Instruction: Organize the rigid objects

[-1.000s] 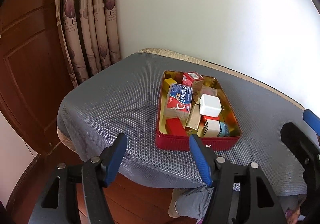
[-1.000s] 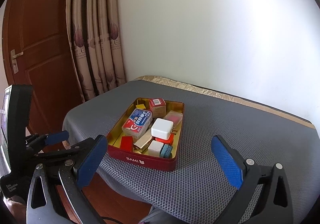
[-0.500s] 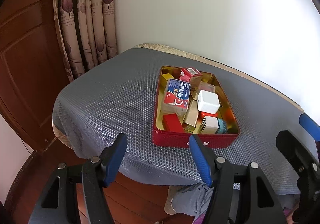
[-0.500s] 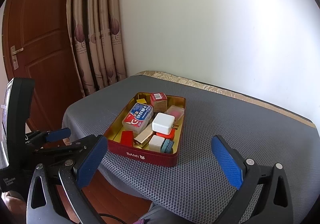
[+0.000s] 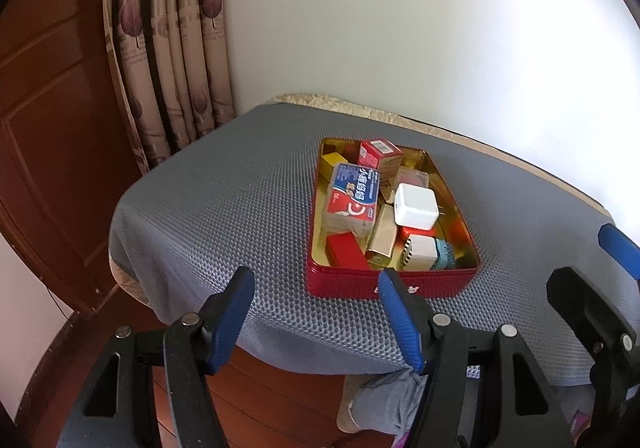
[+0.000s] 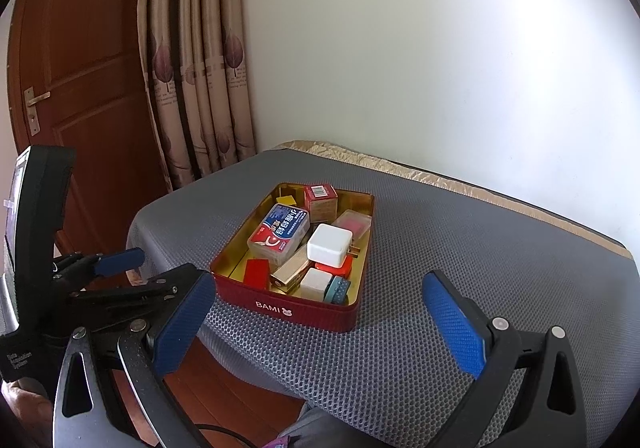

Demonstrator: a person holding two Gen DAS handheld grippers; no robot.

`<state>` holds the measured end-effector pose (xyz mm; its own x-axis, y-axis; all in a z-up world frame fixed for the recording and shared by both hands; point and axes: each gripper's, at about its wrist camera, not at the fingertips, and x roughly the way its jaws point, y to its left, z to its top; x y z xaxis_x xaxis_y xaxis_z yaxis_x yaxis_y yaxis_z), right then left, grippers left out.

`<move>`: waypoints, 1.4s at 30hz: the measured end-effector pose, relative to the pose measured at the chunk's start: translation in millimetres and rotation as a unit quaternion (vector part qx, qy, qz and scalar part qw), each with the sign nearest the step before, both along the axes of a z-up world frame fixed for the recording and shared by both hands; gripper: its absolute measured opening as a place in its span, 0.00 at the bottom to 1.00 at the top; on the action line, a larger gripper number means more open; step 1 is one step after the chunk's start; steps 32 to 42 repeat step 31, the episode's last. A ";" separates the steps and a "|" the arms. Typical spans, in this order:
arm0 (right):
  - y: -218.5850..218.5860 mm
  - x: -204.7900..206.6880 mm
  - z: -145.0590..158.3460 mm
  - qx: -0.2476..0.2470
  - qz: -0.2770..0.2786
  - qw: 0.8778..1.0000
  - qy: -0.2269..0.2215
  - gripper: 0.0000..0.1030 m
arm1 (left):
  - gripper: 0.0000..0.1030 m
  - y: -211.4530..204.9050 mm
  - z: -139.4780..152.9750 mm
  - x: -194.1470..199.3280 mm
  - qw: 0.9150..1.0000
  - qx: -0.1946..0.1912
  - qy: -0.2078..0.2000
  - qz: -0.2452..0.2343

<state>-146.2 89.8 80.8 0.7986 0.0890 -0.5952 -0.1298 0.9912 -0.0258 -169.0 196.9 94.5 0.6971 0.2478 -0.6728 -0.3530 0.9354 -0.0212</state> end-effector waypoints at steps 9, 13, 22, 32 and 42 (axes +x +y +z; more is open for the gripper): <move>0.8 0.1 -1.0 0.000 0.001 1.000 0.002 1.00 | 0.75 -0.7 -1.5 1.2 1.000 -0.001 0.009 -0.002; 0.5 0.3 -1.5 0.000 0.001 1.000 0.003 1.00 | 0.79 -0.7 -3.5 2.9 1.000 -0.009 0.013 -0.013; -2.7 -1.9 -2.3 0.000 -0.001 1.000 0.004 1.00 | 0.83 -2.8 -15.5 8.5 0.998 -0.040 0.015 -0.047; -31.1 -1.7 1.9 -0.007 -0.033 0.999 -0.004 1.00 | 0.83 -11.3 -12.0 6.4 0.999 -0.010 0.010 -0.047; -31.1 -1.7 1.9 -0.007 -0.033 0.999 -0.004 1.00 | 0.83 -11.3 -12.0 6.4 0.999 -0.010 0.010 -0.047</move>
